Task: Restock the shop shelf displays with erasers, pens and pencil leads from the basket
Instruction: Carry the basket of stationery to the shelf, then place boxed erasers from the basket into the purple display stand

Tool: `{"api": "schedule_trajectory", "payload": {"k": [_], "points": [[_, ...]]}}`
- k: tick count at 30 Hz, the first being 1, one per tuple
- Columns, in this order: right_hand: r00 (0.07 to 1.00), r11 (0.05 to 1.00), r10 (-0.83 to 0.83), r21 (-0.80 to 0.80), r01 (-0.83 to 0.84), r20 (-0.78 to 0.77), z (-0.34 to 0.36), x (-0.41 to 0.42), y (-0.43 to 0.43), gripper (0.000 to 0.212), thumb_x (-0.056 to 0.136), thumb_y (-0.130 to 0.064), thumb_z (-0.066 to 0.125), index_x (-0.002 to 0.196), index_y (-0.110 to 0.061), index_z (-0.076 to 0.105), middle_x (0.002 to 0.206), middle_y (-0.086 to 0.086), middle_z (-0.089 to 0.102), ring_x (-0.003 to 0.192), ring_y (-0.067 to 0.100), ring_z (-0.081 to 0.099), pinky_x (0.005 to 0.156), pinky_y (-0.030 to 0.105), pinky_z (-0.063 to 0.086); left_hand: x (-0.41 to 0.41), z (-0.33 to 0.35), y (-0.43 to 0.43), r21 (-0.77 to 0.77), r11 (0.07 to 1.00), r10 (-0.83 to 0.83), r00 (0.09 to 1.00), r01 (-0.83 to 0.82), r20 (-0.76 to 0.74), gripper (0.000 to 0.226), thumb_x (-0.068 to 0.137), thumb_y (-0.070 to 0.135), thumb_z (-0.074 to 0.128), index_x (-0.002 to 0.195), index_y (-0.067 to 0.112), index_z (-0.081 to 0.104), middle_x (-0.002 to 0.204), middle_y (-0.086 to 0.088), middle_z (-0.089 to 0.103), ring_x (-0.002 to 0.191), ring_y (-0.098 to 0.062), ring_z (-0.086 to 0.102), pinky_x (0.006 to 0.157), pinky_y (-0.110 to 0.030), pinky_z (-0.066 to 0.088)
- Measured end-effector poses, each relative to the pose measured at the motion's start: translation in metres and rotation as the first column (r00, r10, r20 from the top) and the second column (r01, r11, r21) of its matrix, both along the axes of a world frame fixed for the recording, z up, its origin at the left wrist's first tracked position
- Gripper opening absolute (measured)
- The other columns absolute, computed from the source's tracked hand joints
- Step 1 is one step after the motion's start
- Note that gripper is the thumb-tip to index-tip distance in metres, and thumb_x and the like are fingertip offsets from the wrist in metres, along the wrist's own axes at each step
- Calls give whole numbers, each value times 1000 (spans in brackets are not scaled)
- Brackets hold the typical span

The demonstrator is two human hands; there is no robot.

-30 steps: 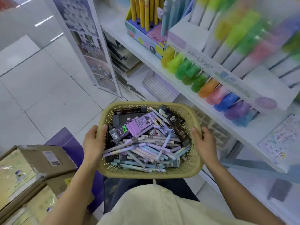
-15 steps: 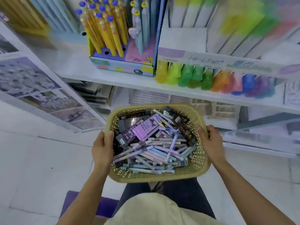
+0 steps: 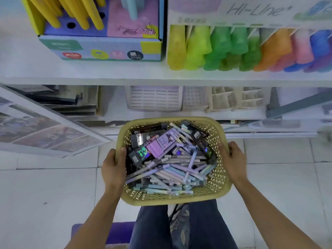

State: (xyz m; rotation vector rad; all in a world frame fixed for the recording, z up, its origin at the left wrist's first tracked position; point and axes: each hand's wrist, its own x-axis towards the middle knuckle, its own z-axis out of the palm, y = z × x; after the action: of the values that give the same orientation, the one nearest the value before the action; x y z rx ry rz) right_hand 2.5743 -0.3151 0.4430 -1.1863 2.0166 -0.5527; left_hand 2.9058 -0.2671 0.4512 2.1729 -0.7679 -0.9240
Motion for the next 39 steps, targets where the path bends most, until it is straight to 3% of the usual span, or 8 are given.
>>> {"api": "schedule_trajectory", "payload": {"k": [4, 9, 17, 26, 30, 39], "points": [[1000, 1000, 8, 22, -8, -11, -46, -10, 2, 35, 97, -34, 54, 76, -6, 47, 64, 9, 54, 58, 18, 49, 53, 32, 36, -11, -47, 0, 29, 1000, 7, 1000, -8, 21, 43, 98, 39, 53, 68, 13, 38, 57, 0, 41, 49, -7, 34, 51, -32, 29], [999, 998, 28, 59, -27, -17, -113, -26, 4, 34, 97, -35, 55, 71, -16, 43, 60, 1, 52, 54, 14, 48, 49, 31, 35, -26, -118, 1, 53, 999, 4, 999, -7, 39, 41, 98, 38, 53, 69, 11, 41, 57, -1, 45, 54, -17, 40, 52, -33, 31], [998, 991, 58, 118, -56, -16, -249, -52, -2, 38, 96, -39, 54, 79, -7, 48, 67, 13, 59, 62, 27, 58, 58, 38, 46, -47, -258, 2, 141, 989, -57, 995, 44, 87, 44, 99, 38, 49, 73, 5, 40, 59, -10, 47, 53, -20, 39, 51, -33, 30], [999, 988, 44, 150, -46, 19, -431, -67, 10, 39, 96, -36, 55, 75, -5, 45, 65, 11, 57, 60, 20, 52, 55, 33, 39, -62, -434, 14, 216, 975, -71, 988, 40, 135, 42, 99, 38, 50, 72, 6, 44, 57, -13, 53, 51, -23, 45, 50, -31, 29], [999, 987, 47, 153, -42, -26, -504, -69, 9, 36, 97, -37, 53, 77, -8, 46, 66, 6, 55, 60, 15, 51, 52, 29, 34, -70, -499, 10, 220, 974, -76, 989, 46, 130, 41, 99, 41, 49, 69, 12, 42, 55, -6, 50, 52, -21, 46, 48, -29, 28], [991, 994, -18, 102, 31, -135, -593, -72, -7, 32, 98, -38, 50, 79, -12, 45, 65, 3, 52, 59, 16, 48, 49, 28, 29, -88, -579, -14, 247, 968, -93, 982, 50, 164, 38, 100, 38, 46, 71, 14, 41, 61, -6, 52, 57, -21, 48, 49, -30, 26]]}}
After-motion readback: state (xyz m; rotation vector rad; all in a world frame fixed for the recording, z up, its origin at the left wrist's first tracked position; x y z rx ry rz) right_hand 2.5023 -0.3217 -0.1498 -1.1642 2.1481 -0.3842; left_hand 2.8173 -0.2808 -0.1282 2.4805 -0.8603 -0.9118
